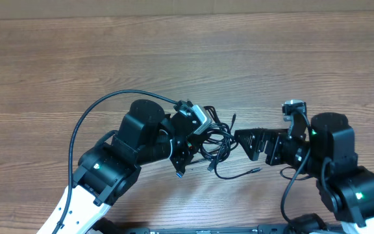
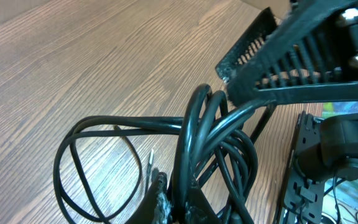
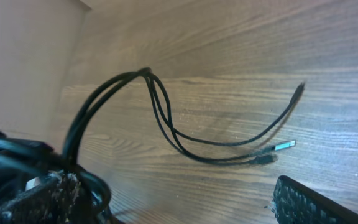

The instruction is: Untangle cables

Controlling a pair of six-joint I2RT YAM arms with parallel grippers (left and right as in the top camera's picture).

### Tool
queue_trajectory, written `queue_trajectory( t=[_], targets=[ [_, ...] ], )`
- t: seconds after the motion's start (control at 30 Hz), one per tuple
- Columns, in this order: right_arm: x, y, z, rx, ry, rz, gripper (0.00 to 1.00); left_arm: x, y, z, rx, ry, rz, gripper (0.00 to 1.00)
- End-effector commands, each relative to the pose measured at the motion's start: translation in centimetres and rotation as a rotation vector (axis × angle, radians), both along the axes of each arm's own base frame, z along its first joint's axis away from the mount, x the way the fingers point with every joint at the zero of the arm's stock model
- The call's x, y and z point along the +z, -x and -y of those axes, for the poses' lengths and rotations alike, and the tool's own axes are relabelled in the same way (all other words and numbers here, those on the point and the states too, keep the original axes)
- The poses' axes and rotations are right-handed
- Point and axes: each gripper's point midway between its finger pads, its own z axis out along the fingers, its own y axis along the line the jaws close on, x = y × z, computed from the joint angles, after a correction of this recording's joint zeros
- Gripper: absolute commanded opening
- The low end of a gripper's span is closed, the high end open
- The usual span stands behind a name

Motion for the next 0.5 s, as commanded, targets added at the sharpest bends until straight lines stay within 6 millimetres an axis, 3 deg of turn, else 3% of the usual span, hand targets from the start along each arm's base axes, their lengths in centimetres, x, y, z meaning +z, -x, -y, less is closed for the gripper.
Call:
queue_trajectory(
  t=[0.0, 0.23, 0.47],
  targets=[
    [2.1, 0.9, 0.0, 0.046, 0.002, 0.105, 1.0, 1.1, -0.4, 0.2, 0.01, 0.037, 0.017, 0.04],
    [4.8, 4.7, -2.5, 0.327, -0.058, 0.269, 1.0, 2.6, -1.0, 0.7, 0.013, 0.087, 0.06, 0.04],
    [6.1, 6.6, -3.1, 0.437, -0.072, 0.372, 1.0, 3.5, -0.3, 1.5, -0.049, 0.133, 0.072, 0.04]
  ],
)
